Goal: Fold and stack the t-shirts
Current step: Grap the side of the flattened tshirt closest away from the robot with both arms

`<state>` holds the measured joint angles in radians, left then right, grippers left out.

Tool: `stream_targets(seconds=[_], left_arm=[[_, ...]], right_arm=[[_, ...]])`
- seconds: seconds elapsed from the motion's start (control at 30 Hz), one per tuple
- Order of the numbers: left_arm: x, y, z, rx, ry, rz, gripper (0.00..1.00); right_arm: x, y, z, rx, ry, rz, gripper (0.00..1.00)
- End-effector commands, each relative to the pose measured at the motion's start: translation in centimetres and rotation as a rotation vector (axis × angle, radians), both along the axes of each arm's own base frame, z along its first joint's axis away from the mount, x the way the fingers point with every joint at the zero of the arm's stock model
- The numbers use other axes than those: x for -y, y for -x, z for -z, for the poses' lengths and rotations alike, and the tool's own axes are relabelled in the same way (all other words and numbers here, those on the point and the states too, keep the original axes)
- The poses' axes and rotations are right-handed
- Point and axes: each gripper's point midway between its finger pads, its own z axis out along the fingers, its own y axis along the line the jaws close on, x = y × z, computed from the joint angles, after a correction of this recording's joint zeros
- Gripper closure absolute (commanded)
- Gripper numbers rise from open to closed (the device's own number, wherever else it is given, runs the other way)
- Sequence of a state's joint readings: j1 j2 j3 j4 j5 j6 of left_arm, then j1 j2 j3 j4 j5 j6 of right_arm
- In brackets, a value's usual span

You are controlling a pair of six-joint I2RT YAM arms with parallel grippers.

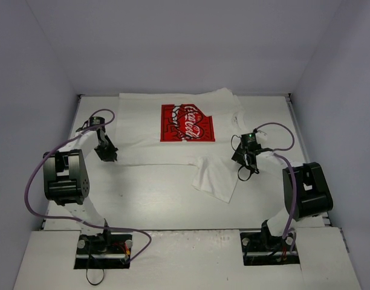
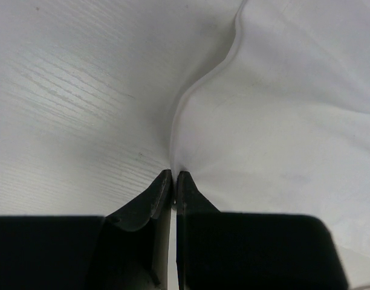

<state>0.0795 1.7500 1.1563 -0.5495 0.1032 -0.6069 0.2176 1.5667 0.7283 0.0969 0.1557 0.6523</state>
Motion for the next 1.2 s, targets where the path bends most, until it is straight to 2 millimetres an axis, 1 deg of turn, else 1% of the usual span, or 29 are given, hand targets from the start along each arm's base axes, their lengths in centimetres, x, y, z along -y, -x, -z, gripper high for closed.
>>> stream_targets(seconds=[0.0,0.17,0.3,0.37,0.53,0.67,0.73,0.77,0.83,0.87,0.9,1.0,1.07,1.17], left_arm=[[-0.4,-0.5,-2.3,0.062,-0.027,0.009,1.00],[-0.5,-0.4,-2.5,0.063,-0.032,0.004,1.00],[-0.5,-0.3,-2.7,0.065,-0.033,-0.003,1.00],[-0.6,-0.4,-3.0,0.073,-0.034,-0.007,1.00],[-0.7,-0.5,-3.5,0.084,-0.042,-0.007,1.00],[-0.8,-0.5,-3.4,0.081,-0.045,-0.011,1.00],[-0.8,-0.4,-3.3,0.077,-0.048,-0.012,1.00],[-0.8,-0.4,-3.3,0.077,-0.046,-0.013,1.00],[-0.6,-0.5,-3.5,0.083,-0.041,-0.008,1.00],[-0.7,-0.5,-3.8,0.090,-0.041,-0.008,1.00],[-0.7,-0.6,-4.2,0.099,-0.042,-0.008,1.00],[-0.8,-0.3,-5.9,0.124,-0.049,0.001,1.00],[-1.0,0.1,-7.3,0.145,-0.062,0.006,1.00],[-1.8,1.3,-8.2,0.162,-0.095,-0.010,1.00]], right_arm=[[1.6,2.4,2.8,-0.129,0.093,0.048,0.55],[1.5,2.6,3.2,-0.150,0.101,0.046,0.59],[0.9,3.6,3.4,-0.165,0.070,0.033,0.61],[0.9,4.7,3.3,-0.183,0.071,0.027,0.60],[0.9,5.5,3.0,-0.197,0.073,0.015,0.59],[1.4,6.1,3.4,-0.221,0.098,0.014,0.60],[1.7,5.9,3.7,-0.231,0.119,0.009,0.64],[1.6,5.9,3.8,-0.236,0.115,0.005,0.70],[1.3,5.8,3.9,-0.240,0.108,-0.005,0.87],[1.2,5.8,3.8,-0.238,0.104,-0.011,0.94],[1.3,5.6,3.5,-0.225,0.107,-0.011,1.00],[1.5,5.3,2.1,-0.186,0.109,-0.028,1.00],[1.5,5.2,0.3,-0.156,0.107,-0.043,1.00],[2.1,5.1,-2.5,-0.108,0.138,-0.044,1.00]])
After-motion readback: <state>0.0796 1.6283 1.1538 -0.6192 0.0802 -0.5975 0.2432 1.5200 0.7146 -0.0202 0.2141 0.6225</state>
